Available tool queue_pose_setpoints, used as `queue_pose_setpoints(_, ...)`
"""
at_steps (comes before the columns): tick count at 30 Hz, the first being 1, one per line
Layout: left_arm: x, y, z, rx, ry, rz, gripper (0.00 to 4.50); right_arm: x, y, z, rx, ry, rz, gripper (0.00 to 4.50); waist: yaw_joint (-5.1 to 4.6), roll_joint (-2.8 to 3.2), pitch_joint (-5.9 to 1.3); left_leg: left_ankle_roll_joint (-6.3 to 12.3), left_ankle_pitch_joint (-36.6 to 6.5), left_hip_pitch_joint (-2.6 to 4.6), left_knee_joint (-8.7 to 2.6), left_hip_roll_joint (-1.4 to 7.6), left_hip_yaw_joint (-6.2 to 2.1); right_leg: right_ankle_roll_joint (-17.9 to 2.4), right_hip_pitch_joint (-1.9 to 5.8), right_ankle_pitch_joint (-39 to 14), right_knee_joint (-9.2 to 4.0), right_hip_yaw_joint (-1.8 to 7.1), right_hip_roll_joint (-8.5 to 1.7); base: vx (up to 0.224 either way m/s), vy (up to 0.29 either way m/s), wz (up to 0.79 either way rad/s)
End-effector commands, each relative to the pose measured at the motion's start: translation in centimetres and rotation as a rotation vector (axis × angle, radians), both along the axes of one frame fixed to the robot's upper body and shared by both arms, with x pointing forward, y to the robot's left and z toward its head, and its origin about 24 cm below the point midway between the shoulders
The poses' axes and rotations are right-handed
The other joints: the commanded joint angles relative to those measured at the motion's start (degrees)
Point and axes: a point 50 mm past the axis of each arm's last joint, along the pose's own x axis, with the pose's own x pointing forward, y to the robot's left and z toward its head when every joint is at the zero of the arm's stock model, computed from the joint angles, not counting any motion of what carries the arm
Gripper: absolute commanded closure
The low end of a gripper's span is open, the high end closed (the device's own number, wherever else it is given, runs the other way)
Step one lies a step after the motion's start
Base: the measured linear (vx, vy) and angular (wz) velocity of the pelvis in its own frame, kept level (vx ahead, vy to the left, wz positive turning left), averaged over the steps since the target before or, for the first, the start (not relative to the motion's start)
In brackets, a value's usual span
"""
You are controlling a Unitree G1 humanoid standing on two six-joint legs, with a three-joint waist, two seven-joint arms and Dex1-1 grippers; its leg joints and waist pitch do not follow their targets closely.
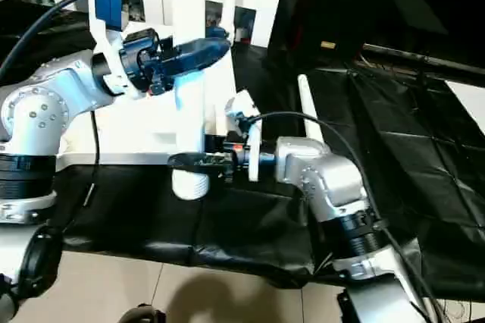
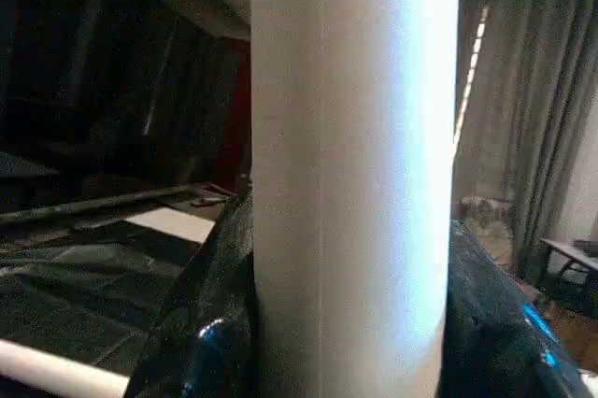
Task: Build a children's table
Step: Pick table leg
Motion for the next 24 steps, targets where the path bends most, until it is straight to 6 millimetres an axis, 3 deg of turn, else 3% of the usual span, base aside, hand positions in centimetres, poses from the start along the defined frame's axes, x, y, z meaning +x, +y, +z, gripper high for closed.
queue_pose_setpoints(1, -0.28, -0.40, 1.05, -0.002, -0.044, -0.017, 2.75, 0.46, -0.24, 0.46, -0.020, -0.032, -0.018, 1.48, -0.06, 0.52, -4.22, -2.02, -5.93, 1.89, -3.67, 3.68, -1.21, -11.62, 2.62, -1.37, -3.92, 3.27, -5.70, 0.000, 0.000, 0.00)
queue_pose_setpoints(7, -0.30, -0.46, 0.96, 0.001, -0.044, -0.021, 2.75, 0.49, -0.24, 0.47, -0.023, -0.039, -0.013, 1.48, -0.07, 0.55, -4.30, -1.96, -5.19, 1.87, -3.65, 3.68, -1.24, -11.56, 2.64, -0.29, -3.79, 3.24, -5.66, 0.000, 0.000, 0.00)
queue_pose_setpoints(18, -0.25, -0.33, 0.78, 0.019, -0.050, -0.029, 2.75, 0.69, -0.59, 0.81, -0.019, -0.054, -0.012, 2.38, -0.13, 0.61, -4.30, -1.88, -5.23, 1.90, -3.65, 3.68, -1.22, -11.63, 2.64, -0.16, -3.75, 3.23, -5.57, 0.000, 0.000, 0.00)
queue_pose_setpoints(20, -0.21, -0.30, 0.78, 0.021, -0.052, -0.029, 2.75, 0.64, -0.68, 0.96, -0.010, -0.044, -0.006, 1.77, -0.13, 0.58, -4.31, -1.79, -5.25, 1.85, -3.60, 3.62, -1.19, -11.71, 2.69, -0.13, -3.80, 3.25, -5.59, 0.000, 0.000, 0.00)
queue_pose_setpoints(22, -0.17, -0.29, 0.81, 0.020, -0.053, -0.029, 2.75, 0.78, -0.74, 0.97, -0.023, -0.062, -0.023, 1.80, -0.10, 0.68, -4.29, -1.96, -5.57, 1.92, -3.63, 3.66, -1.20, -11.65, 2.65, -0.84, -3.91, 3.27, -5.64, 0.000, 0.000, 0.00)
queue_pose_setpoints(24, -0.16, -0.29, 0.83, 0.019, -0.054, -0.031, 2.75, 0.92, -0.80, 0.88, -0.043, -0.084, -0.040, 1.50, -0.20, 0.78, -4.30, -2.37, -5.77, 1.92, -3.68, 3.71, -1.25, -11.59, 2.60, -0.77, -3.80, 3.24, -5.58, 0.000, 0.000, 0.00)
